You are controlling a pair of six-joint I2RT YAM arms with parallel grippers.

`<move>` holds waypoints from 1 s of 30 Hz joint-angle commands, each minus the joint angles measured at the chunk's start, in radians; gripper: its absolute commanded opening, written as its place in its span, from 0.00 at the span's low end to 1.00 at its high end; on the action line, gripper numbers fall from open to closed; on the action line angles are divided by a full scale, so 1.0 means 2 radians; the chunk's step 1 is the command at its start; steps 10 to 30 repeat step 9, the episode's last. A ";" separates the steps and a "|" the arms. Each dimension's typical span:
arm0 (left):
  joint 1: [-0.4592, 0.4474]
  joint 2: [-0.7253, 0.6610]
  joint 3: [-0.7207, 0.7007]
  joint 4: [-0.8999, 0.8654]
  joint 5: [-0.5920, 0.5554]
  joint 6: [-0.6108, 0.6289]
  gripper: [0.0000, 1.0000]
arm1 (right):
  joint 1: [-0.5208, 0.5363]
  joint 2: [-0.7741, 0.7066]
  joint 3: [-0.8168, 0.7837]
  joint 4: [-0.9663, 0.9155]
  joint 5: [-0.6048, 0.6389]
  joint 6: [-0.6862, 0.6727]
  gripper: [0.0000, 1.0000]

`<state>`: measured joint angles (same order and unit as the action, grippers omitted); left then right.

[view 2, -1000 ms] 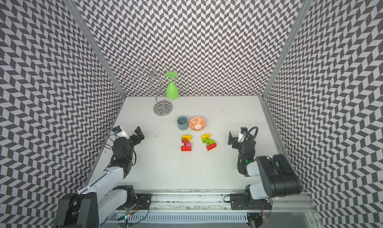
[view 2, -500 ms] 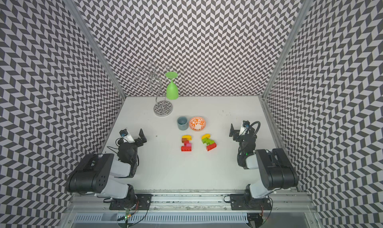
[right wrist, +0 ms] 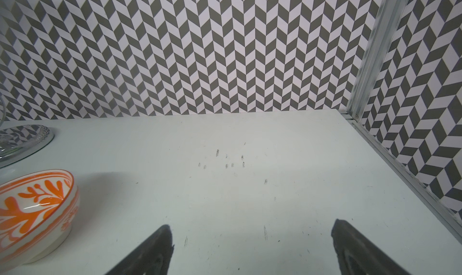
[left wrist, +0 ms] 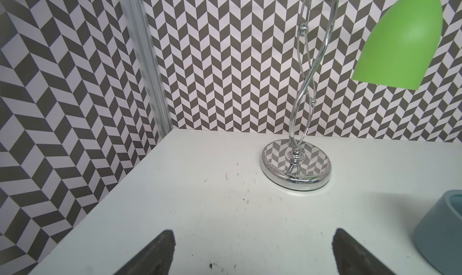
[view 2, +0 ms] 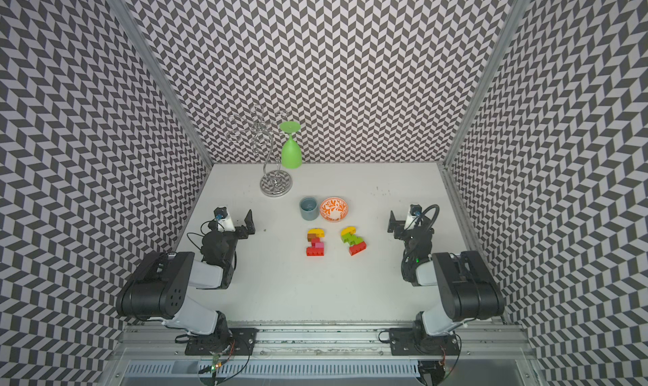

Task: Assemble the letter s with lego
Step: Reset both arms

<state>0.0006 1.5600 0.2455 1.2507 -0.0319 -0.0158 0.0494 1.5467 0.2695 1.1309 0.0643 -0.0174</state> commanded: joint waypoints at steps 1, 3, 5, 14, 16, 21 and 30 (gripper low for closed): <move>-0.002 -0.001 0.007 0.001 0.009 0.008 1.00 | -0.002 -0.009 0.006 0.027 0.005 0.000 0.99; -0.002 -0.002 0.008 -0.005 0.010 0.008 0.99 | -0.002 -0.008 0.006 0.027 0.005 0.000 0.99; -0.002 -0.001 0.010 -0.004 0.010 0.008 1.00 | -0.002 -0.008 0.006 0.027 0.005 0.000 0.99; -0.001 -0.002 0.008 -0.003 0.010 0.009 1.00 | -0.002 -0.008 0.006 0.028 0.005 0.000 0.99; -0.001 -0.002 0.008 -0.003 0.010 0.009 1.00 | -0.002 -0.008 0.006 0.028 0.005 0.000 0.99; -0.001 -0.002 0.008 -0.003 0.010 0.009 1.00 | -0.002 -0.008 0.006 0.028 0.005 0.000 0.99; -0.001 -0.002 0.008 -0.003 0.010 0.009 1.00 | -0.002 -0.008 0.006 0.028 0.005 0.000 0.99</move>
